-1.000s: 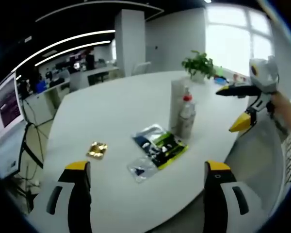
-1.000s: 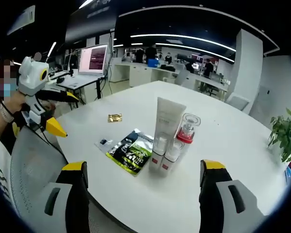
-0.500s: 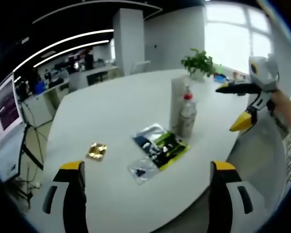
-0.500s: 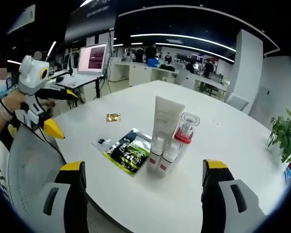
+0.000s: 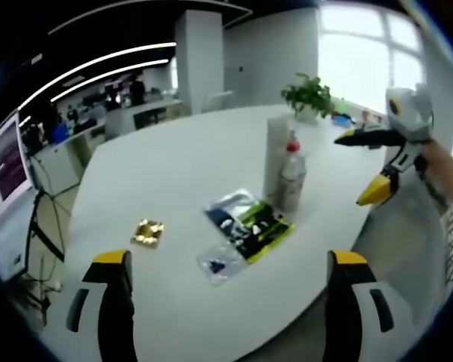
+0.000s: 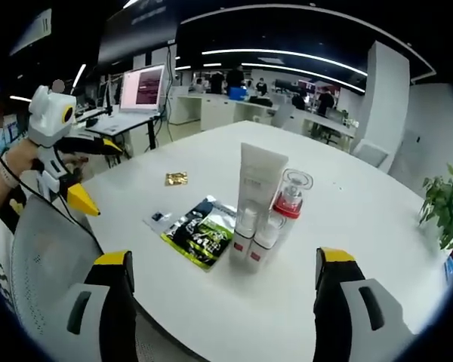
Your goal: Arrange the skincare products in the storage area until every visible bottle or jar stands upright without overlapping.
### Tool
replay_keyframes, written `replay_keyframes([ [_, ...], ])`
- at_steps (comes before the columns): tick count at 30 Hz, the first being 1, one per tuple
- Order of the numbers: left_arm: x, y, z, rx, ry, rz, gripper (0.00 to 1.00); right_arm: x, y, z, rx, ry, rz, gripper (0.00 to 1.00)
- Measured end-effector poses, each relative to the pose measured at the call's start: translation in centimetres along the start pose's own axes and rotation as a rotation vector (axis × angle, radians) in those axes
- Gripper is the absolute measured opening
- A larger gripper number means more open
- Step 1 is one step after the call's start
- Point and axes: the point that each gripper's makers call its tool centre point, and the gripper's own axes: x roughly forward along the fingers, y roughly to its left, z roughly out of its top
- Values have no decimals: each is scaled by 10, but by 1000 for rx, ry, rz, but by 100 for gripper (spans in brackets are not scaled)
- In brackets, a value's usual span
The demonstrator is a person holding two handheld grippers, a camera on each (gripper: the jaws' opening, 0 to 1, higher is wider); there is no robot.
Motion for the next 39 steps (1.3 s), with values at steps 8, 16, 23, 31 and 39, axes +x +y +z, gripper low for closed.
replay_keyframes([
  [8,5,1,-1,-4,12,-4,99,7,3,2,4,5,19,100],
  [16,12,6,-3,0,29,-20,99,10,6,3,5,12,31,100],
  [23,20,17,0,-13,22,-29,99,16,21,10,8,13,82,100],
  [31,27,25,-6,-14,43,-35,99,23,36,19,8,2,128,100],
  [39,29,27,-9,-12,49,-41,99,29,56,23,1,9,192,93],
])
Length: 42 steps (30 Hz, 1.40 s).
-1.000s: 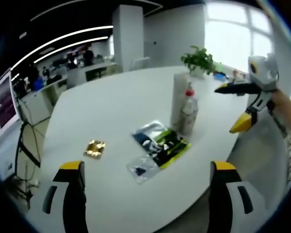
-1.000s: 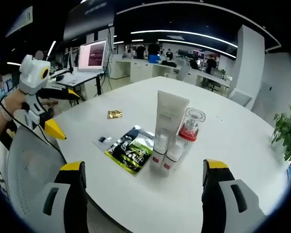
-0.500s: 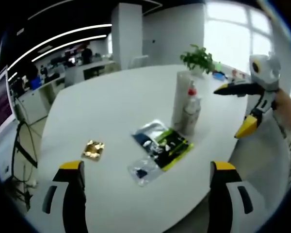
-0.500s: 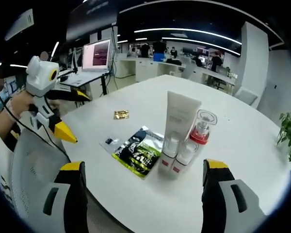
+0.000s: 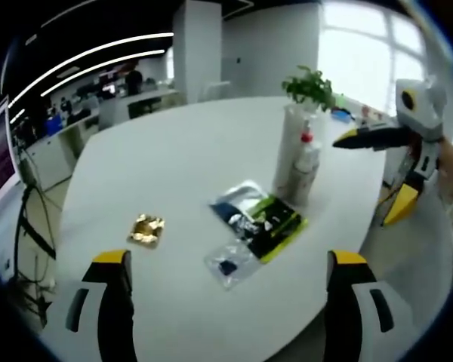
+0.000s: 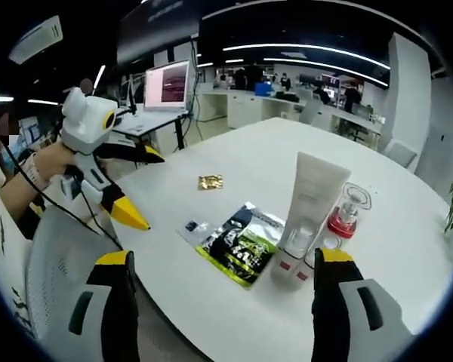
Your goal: Arrange the skincare products in the storage area until every visible bottle or jar stands upright without overlapping.
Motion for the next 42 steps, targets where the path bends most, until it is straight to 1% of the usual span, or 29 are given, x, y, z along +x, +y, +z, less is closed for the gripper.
replay_keyframes([
  [6,1,1,-4,-7,7,-5,99,11,13,2,-7,9,47,90],
  [12,2,6,-9,-14,13,-8,99,24,21,7,-37,17,84,84],
  [14,4,7,-12,-16,18,-7,99,28,24,11,-38,11,99,84],
  [16,4,9,-13,-20,20,-7,99,33,26,13,-38,12,114,80],
  [19,6,11,-15,-26,24,-11,99,40,30,15,-46,20,135,78],
  [23,8,20,-20,-32,34,-11,98,49,32,19,-51,17,143,75],
  [25,9,23,-21,-33,34,-11,98,54,31,21,-57,13,142,72],
  [27,10,27,-23,-32,38,-11,98,60,30,24,-67,4,130,68],
  [31,10,34,-23,-27,34,-6,97,72,27,24,-76,12,121,66],
  [33,11,35,-23,-32,34,-8,96,76,27,25,-75,11,124,63],
  [42,14,37,-29,-38,46,-13,95,102,22,29,-60,9,136,59],
])
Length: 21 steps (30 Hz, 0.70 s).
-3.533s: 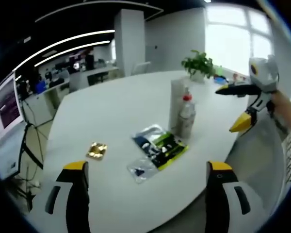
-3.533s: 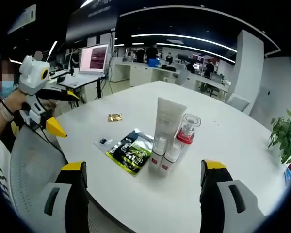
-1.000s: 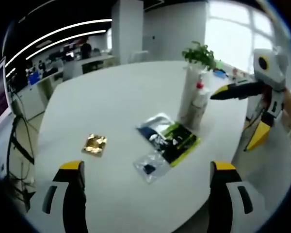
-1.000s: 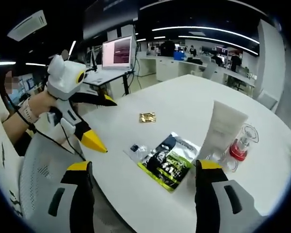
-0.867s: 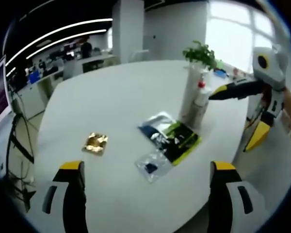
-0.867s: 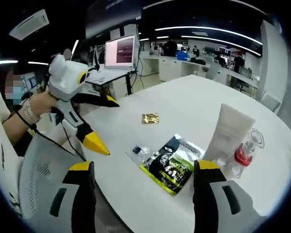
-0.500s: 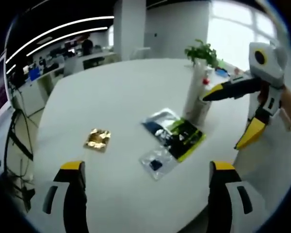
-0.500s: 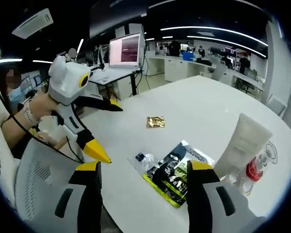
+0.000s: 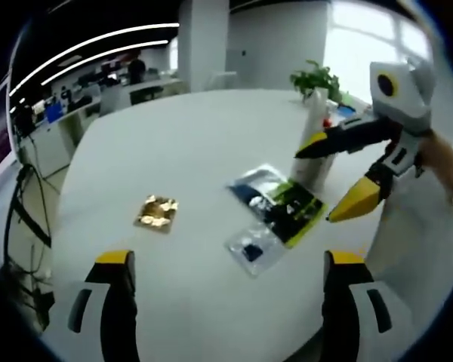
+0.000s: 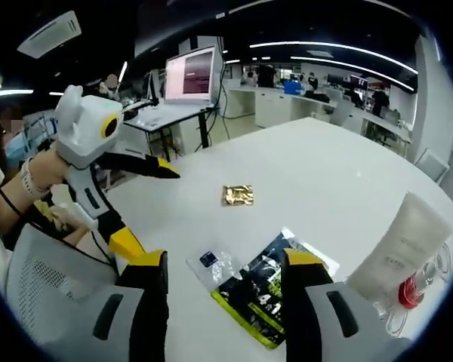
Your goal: Arrange the skincare products in the storage area until every visible bottle or jar stands upright without overlapping.
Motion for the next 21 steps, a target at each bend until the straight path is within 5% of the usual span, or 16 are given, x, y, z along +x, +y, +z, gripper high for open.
replay_keyframes([
  [21,4,13,-5,-23,9,-14,85,55,-20,2,62,22,32,49],
])
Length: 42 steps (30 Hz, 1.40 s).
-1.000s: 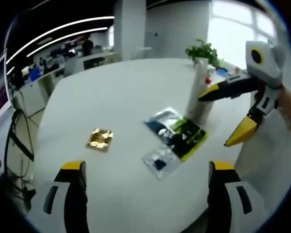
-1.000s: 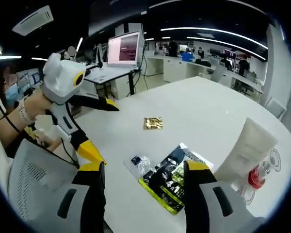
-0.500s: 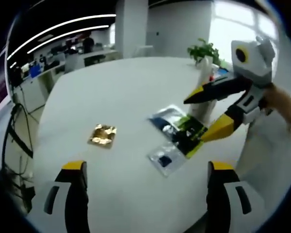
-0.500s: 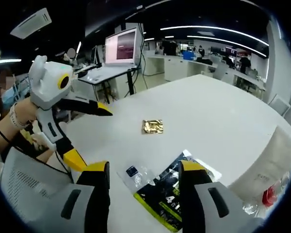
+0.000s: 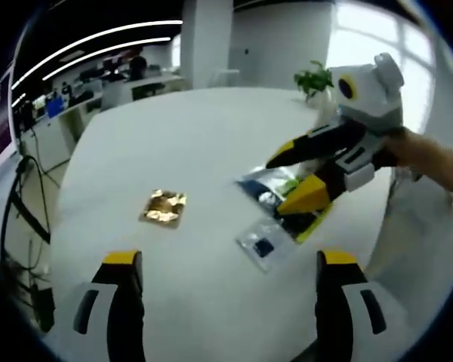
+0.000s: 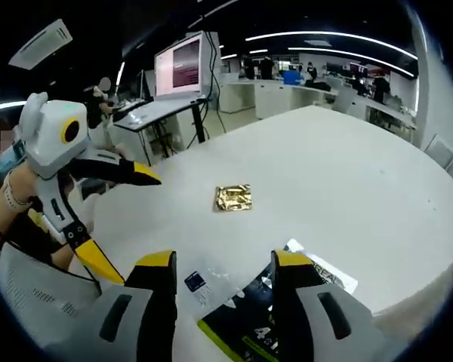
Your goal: Arrange the skincare products in the storage area until every visible bottle or jar stands upright without overlapping.
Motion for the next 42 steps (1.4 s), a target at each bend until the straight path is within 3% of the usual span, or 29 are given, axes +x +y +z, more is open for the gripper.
replay_keyframes([
  [10,4,8,0,-38,-9,-14,69,16,2,6,35,-8,27,47],
  [16,9,15,-2,-69,-19,-28,53,26,1,5,49,5,43,47],
  [28,17,27,3,-121,-46,-11,35,44,-6,11,44,8,60,40],
  [35,23,34,8,-154,-72,2,32,50,-5,11,21,-8,71,43],
  [42,27,36,18,-167,-106,2,31,62,-10,13,74,-23,95,38],
])
